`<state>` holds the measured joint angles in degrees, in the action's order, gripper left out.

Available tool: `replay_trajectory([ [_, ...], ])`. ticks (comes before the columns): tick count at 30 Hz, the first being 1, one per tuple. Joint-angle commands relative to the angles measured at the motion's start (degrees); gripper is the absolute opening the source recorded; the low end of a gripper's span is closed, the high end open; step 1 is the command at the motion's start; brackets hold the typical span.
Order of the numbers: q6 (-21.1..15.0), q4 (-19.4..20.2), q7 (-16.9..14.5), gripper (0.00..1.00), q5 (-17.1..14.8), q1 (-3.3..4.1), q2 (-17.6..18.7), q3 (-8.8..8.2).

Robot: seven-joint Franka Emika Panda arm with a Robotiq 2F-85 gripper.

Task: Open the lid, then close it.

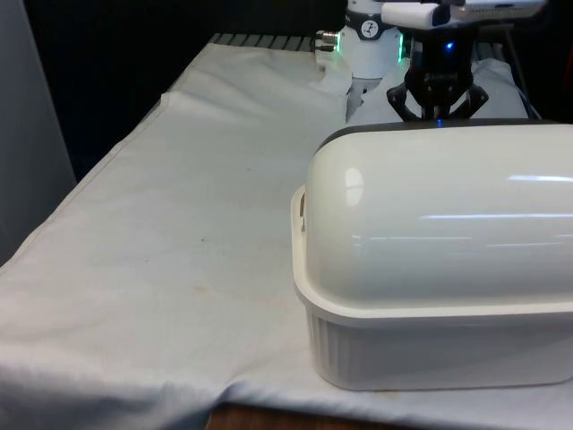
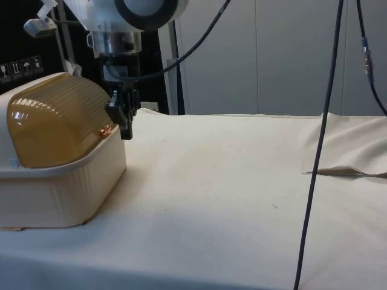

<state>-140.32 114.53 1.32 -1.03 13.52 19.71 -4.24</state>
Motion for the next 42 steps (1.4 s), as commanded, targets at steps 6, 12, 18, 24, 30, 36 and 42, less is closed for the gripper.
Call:
replay_trajectory([
  [6, 0.8, 1.26, -0.29, 0.0, -0.52, -0.11, -1.09, 0.29],
  [12, 0.8, 2.98, -0.34, 0.0, -0.63, -0.06, -2.75, 0.34],
  [18, 0.97, 5.04, -0.4, 0.0, -0.74, -0.06, -5.27, 0.46],
  [24, 1.09, 6.59, -0.46, 0.0, -0.8, -0.06, -7.45, 0.52],
  [30, 1.03, 7.73, -0.63, 0.0, -1.09, -0.11, -9.57, 0.52],
  [36, 0.69, 8.14, -0.63, 0.0, -1.32, -0.06, -10.31, 0.46],
  [42, 0.46, 8.14, -0.57, 0.11, -1.26, -0.06, -10.31, 0.46],
])
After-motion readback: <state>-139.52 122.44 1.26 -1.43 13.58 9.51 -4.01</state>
